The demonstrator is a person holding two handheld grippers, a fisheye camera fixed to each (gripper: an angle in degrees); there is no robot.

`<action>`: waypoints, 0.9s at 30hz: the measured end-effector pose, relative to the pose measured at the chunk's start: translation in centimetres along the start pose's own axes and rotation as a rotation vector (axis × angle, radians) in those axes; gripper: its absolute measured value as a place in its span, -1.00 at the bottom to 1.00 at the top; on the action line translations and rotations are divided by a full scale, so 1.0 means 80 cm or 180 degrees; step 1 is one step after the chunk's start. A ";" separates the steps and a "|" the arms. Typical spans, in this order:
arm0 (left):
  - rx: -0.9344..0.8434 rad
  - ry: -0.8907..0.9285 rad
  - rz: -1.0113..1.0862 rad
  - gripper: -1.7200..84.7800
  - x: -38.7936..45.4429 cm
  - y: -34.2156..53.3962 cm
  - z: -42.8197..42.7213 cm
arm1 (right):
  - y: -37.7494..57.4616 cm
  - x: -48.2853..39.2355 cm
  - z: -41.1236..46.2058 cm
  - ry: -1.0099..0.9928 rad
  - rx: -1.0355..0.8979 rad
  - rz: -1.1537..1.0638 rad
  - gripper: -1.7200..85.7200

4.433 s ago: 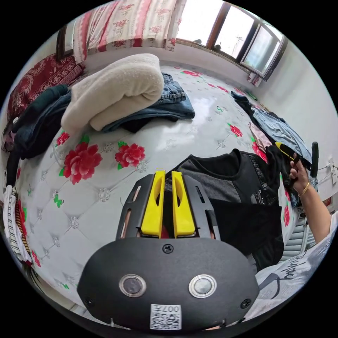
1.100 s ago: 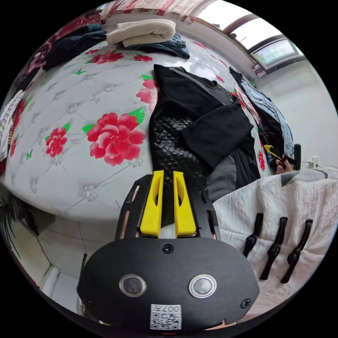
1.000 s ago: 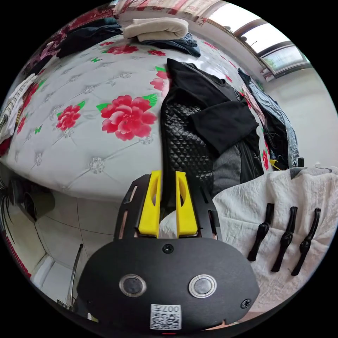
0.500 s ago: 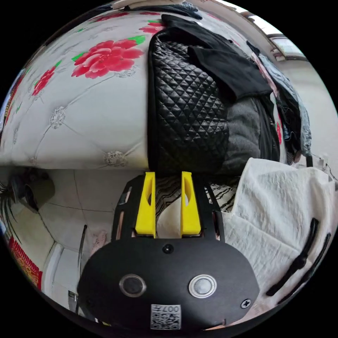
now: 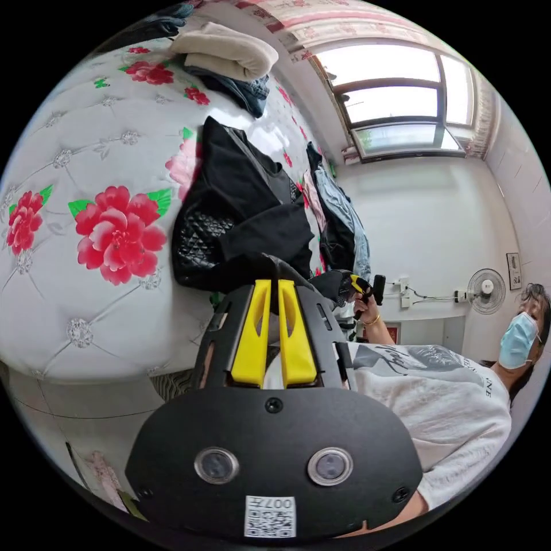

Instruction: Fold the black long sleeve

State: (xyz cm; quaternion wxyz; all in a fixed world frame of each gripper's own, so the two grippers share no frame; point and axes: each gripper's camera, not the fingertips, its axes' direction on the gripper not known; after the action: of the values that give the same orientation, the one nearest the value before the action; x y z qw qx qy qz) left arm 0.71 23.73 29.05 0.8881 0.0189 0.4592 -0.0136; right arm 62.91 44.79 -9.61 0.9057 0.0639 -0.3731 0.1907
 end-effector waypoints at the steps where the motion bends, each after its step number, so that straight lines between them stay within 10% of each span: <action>1: 0.0067 0.0034 -0.0045 -0.97 -0.007 0.001 -0.009 | 0.004 0.008 -0.010 -0.0070 0.0106 0.0072 -0.96; 15: 0.0456 0.0742 -0.0037 -0.96 -0.047 -0.111 -0.035 | -0.096 0.050 -0.046 -0.0590 0.0260 0.0304 -0.94; 20: 0.1456 0.0158 -0.1064 -0.84 -0.072 -0.204 -0.013 | -0.212 0.089 -0.014 -0.0032 0.0603 0.0722 -0.82; 27: 0.0777 -0.0760 -0.0559 -0.81 -0.060 -0.206 0.042 | -0.162 0.106 0.043 0.0637 0.0330 0.0588 -0.77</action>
State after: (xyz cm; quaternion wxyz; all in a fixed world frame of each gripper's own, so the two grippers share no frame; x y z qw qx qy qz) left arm 0.00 7.14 34.54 0.9227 0.0846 0.3454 -0.1489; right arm 71.26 34.54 -0.88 0.9125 0.0566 -0.2749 0.2977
